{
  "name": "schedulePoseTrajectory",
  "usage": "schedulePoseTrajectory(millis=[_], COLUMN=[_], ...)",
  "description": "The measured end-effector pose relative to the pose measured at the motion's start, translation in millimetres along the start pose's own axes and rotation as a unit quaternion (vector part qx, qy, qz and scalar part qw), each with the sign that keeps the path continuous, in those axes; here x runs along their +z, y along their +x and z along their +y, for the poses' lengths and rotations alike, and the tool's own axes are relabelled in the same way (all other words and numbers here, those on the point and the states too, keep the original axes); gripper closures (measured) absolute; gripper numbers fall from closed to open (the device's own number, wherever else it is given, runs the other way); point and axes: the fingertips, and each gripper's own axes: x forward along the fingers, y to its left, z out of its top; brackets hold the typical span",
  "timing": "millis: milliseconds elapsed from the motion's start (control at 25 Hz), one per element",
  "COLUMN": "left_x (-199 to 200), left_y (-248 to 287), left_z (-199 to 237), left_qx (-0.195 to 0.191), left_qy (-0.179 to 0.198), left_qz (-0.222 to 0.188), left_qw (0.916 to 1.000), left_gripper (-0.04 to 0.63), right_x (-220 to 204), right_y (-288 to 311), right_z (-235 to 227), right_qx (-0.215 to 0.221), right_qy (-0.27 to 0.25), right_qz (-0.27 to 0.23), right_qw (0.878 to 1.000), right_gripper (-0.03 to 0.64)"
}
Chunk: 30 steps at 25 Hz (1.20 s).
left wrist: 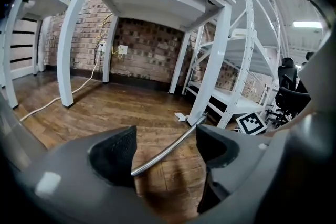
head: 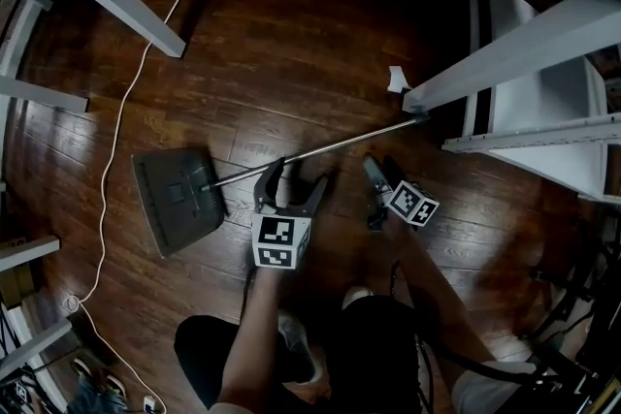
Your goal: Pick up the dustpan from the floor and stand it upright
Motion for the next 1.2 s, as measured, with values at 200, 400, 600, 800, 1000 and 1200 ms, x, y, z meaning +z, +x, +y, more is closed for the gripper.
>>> schedulePoseTrajectory(millis=[200, 400, 600, 800, 1000, 1200], left_x=[-9.3, -15.9, -17.0, -6.7, 5.1, 22.7], left_y=[6.7, 0.7, -0.7, -8.6, -7.9, -8.3], left_z=[-4.0, -0.7, 10.1, 17.4, 11.9, 9.8], left_qx=[0.008, 0.027, 0.04, 0.056, 0.048, 0.043], left_qy=[0.016, 0.011, 0.007, -0.045, -0.052, -0.05], left_qz=[-0.007, -0.014, -0.019, -0.044, -0.052, -0.057], left_qw=[0.9998, 0.9995, 0.999, 0.9965, 0.9962, 0.9962], left_gripper=[0.221, 0.222, 0.222, 0.222, 0.224, 0.225], right_x=[15.5, 34.6, 60.5, 69.7, 70.3, 82.7], right_y=[20.3, 37.6, 47.6, 48.0, 42.7, 27.5], right_z=[-11.3, -24.0, -34.5, -33.9, -26.5, 2.2], right_qx=[0.048, 0.06, 0.06, 0.061, 0.067, 0.079], right_qy=[0.093, 0.117, 0.155, 0.136, 0.141, 0.117], right_qz=[-0.052, -0.078, -0.132, -0.129, -0.125, -0.126], right_qw=[0.993, 0.988, 0.977, 0.98, 0.98, 0.982], right_gripper=[0.23, 0.267, 0.384, 0.475, 0.503, 0.508])
